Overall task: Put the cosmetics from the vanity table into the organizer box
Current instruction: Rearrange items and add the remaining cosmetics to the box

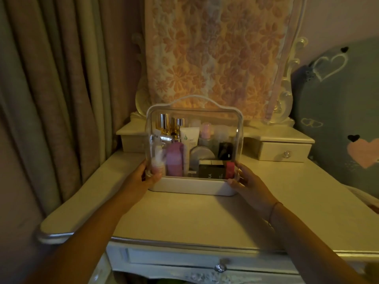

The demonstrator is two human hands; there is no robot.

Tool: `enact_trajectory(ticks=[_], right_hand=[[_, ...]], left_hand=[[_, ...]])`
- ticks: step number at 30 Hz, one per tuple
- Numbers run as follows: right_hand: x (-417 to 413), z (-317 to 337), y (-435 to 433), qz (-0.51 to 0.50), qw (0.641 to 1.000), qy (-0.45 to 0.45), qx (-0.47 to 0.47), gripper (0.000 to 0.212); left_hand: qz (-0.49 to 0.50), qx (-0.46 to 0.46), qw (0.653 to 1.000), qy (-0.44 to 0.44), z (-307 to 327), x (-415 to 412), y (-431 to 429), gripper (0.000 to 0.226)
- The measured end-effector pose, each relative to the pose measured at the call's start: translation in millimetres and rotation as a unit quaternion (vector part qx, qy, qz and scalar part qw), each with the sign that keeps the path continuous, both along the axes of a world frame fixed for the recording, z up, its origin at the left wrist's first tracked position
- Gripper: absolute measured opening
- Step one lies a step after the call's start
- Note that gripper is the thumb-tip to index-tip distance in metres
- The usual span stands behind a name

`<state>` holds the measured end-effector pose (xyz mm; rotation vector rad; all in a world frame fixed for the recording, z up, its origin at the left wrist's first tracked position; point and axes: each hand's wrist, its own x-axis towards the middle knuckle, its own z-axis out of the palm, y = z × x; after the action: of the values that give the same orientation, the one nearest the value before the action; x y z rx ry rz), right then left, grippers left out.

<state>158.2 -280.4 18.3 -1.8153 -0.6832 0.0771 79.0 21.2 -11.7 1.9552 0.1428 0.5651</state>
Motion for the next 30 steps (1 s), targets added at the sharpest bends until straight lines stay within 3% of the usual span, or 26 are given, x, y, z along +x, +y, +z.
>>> enact_trajectory(ticks=[8, 18, 30], right_hand=[[-15.2, -2.0, 64.9, 0.016, 1.0, 0.0, -0.003, 0.048], [-29.5, -2.0, 130.4, 0.036, 0.999, -0.017, -0.005, 0.047], [-15.4, -11.7, 146.6, 0.032, 0.999, -0.015, -0.031, 0.052]], left_hand=[[0.023, 0.085, 0.996, 0.003, -3.1, -24.5, 82.9, 0.037], [0.05, 0.005, 0.997, 0.057, 1.7, -46.0, 145.1, 0.049], [0.068, 0.028, 0.995, 0.071, 4.9, -47.7, 152.7, 0.058]])
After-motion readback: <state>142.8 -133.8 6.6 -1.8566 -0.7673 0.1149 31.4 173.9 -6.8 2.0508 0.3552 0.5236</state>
